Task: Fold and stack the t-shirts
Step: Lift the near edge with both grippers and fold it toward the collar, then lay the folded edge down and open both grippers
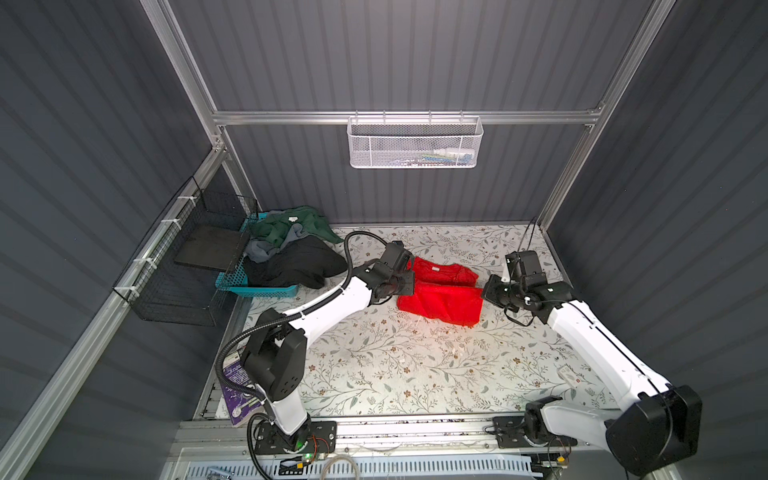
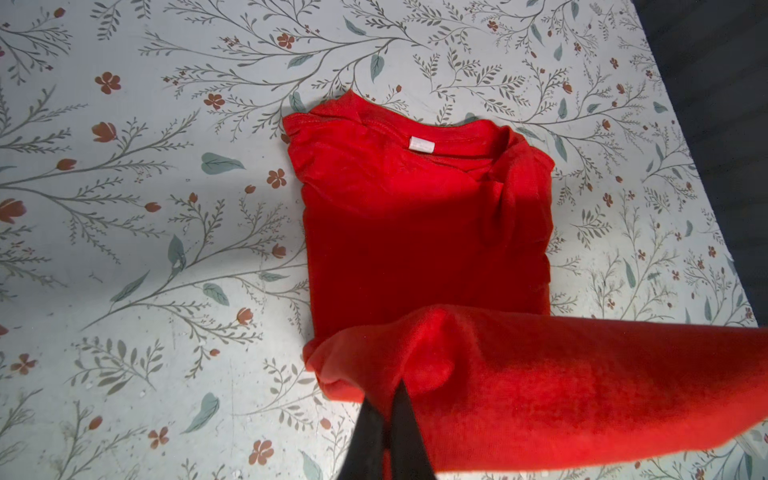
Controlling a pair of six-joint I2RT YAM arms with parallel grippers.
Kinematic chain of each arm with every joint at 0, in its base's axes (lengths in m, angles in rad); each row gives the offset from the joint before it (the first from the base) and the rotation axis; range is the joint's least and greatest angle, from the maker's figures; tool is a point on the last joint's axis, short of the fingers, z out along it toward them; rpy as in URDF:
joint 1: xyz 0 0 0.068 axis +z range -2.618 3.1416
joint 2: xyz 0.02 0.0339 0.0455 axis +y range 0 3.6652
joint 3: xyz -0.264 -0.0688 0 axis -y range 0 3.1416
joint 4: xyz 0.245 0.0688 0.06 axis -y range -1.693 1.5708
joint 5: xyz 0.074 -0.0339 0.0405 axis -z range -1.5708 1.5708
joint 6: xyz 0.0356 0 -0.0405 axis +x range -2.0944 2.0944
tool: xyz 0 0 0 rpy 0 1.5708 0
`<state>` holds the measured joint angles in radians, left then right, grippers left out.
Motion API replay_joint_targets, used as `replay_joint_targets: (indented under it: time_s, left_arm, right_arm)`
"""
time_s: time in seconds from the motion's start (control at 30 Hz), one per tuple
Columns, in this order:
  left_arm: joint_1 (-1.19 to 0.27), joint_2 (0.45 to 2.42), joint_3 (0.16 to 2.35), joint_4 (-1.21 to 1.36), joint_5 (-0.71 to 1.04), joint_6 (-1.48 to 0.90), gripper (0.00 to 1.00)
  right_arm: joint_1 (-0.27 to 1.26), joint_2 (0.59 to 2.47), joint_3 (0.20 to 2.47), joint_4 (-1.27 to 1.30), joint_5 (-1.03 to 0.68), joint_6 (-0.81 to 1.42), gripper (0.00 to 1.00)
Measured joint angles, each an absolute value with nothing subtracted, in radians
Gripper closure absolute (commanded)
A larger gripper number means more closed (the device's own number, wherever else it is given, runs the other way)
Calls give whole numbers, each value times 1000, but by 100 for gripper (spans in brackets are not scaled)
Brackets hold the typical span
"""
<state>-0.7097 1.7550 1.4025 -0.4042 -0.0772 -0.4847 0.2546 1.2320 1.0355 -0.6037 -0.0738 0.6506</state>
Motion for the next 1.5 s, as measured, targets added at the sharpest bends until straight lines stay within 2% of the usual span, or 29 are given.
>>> replay_joint_targets:
  time_s: [0.87,1.5]
  left_arm:
    - [-646,2046,1722,-430,-42,-426,100]
    - [-620,2144,1776,-422,-40,-421,100]
  right_arm:
    - [166,1547,1218,-524,-101,599,100]
    - [152,1730,1289,-482,-86,595,100]
